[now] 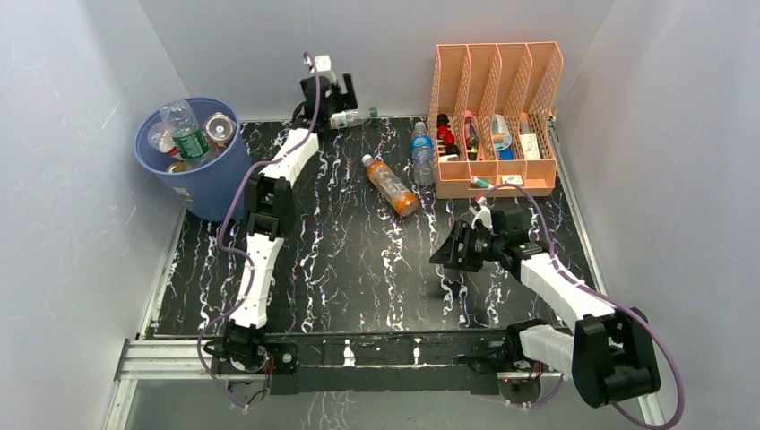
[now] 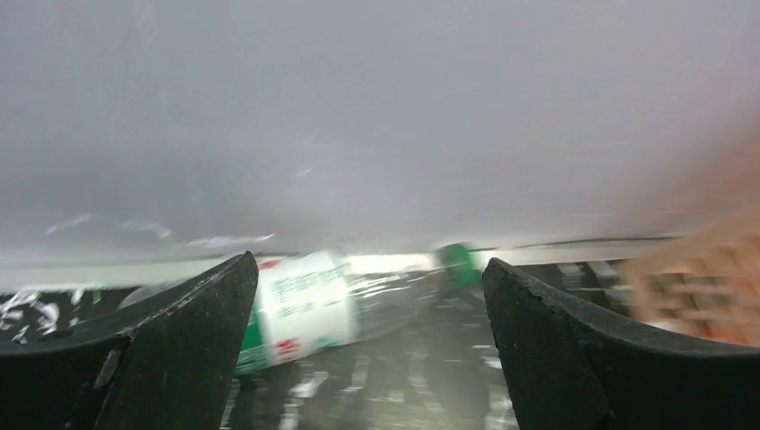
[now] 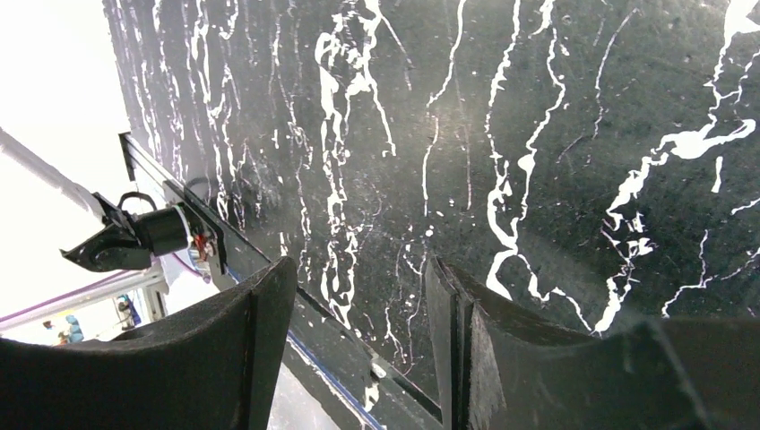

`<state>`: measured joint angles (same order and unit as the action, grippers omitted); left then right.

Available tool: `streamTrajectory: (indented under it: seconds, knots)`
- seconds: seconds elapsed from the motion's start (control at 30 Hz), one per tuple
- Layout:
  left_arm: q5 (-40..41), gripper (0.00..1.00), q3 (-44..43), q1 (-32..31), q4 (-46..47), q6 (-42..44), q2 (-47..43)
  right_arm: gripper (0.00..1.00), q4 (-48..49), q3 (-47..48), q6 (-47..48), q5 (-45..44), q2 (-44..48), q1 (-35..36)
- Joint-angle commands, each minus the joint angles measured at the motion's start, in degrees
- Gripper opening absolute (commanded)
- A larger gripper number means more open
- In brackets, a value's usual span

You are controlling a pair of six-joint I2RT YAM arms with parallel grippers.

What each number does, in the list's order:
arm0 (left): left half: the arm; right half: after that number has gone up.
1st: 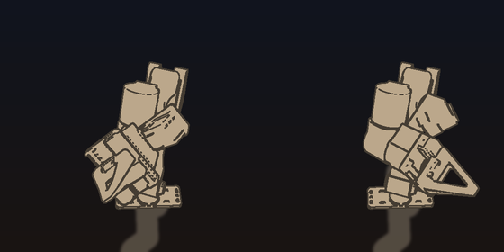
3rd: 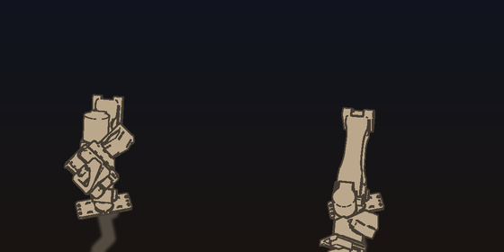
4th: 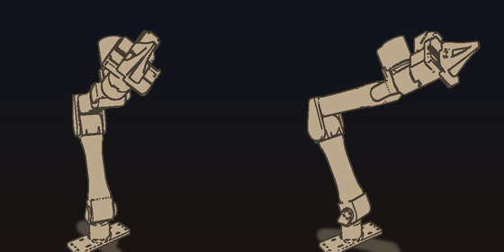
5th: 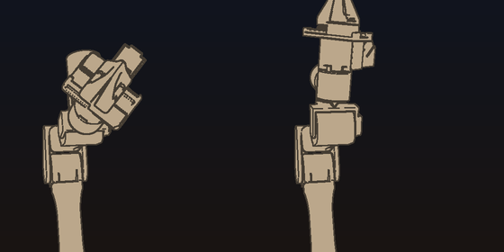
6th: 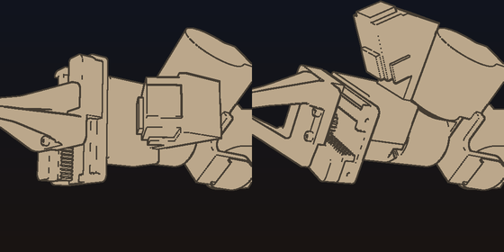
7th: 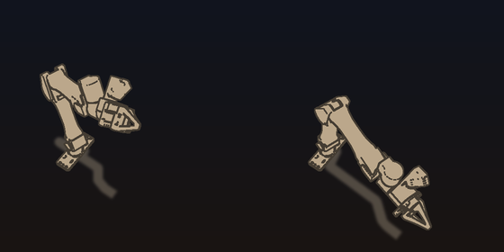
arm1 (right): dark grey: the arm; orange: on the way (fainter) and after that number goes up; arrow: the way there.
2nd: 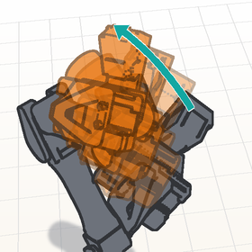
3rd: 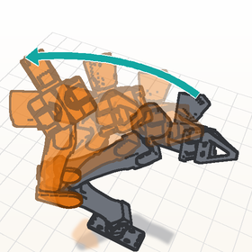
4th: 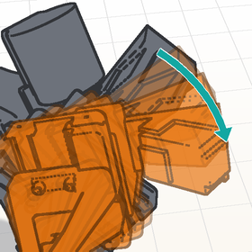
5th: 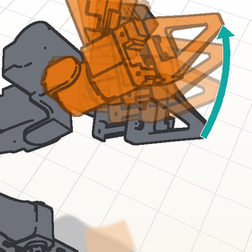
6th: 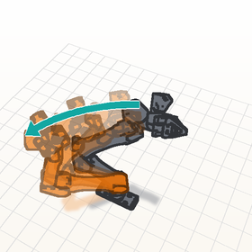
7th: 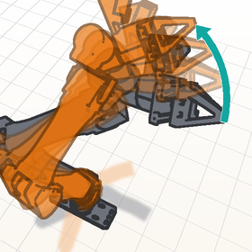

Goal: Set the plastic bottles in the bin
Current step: Move the plastic bottle to the trash bin, then adjust the plastic bottle at the center of the board.

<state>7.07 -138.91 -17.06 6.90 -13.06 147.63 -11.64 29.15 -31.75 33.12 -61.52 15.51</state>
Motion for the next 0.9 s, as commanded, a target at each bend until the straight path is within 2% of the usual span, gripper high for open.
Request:
streamTrajectory:
  seconds: [0.0, 0.13, 0.2, 0.37, 0.5, 0.6, 0.7, 0.77, 0.87]
  knots:
    - [-1.5, 0.97, -0.4, 5.7, 5.0, -0.1, 6.1, 0.65, 4.9, -1.1, 0.2, -0.1, -3.7, 0.3]
    - [-4.2, 0.98, -7.9, 7.9, 4.8, -1.1, 13.5, 0.64, 10.6, -2.4, -0.3, 1.0, -11.0, 0.5]
    - [-4.8, 0.97, -7.5, 7.9, 4.2, -0.4, 14.0, 0.63, 12.0, -2.1, -0.5, 1.8, -13.8, 1.0]
    - [-7.1, 0.94, 11.7, 7.0, 9.9, -0.7, 5.5, 0.63, 12.0, 0.0, -1.0, 0.4, -15.1, 4.4]
    - [-6.6, 0.91, 25.3, 3.7, 10.2, 1.5, -2.6, 0.63, 10.8, 0.0, -1.6, -0.6, -12.6, 5.7]
    - [-2.7, 0.90, 41.1, 0.1, 12.4, 3.0, -12.9, 0.63, 9.2, -0.6, -1.7, -1.3, -9.3, 6.0]
    - [-4.4, 0.91, 53.9, -1.6, 13.5, 0.3, -24.6, 0.63, 6.4, -0.6, -1.4, -2.1, -5.8, 6.1]
    - [-7.3, 0.91, 58.9, -1.8, 13.0, -0.5, -31.0, 0.63, 4.7, -0.6, -1.1, -2.6, -3.7, 6.1]
    - [-7.5, 0.92, 58.1, -1.9, 10.3, 1.1, -34.4, 0.63, 2.9, -0.4, -0.7, -3.1, -0.9, 6.1]
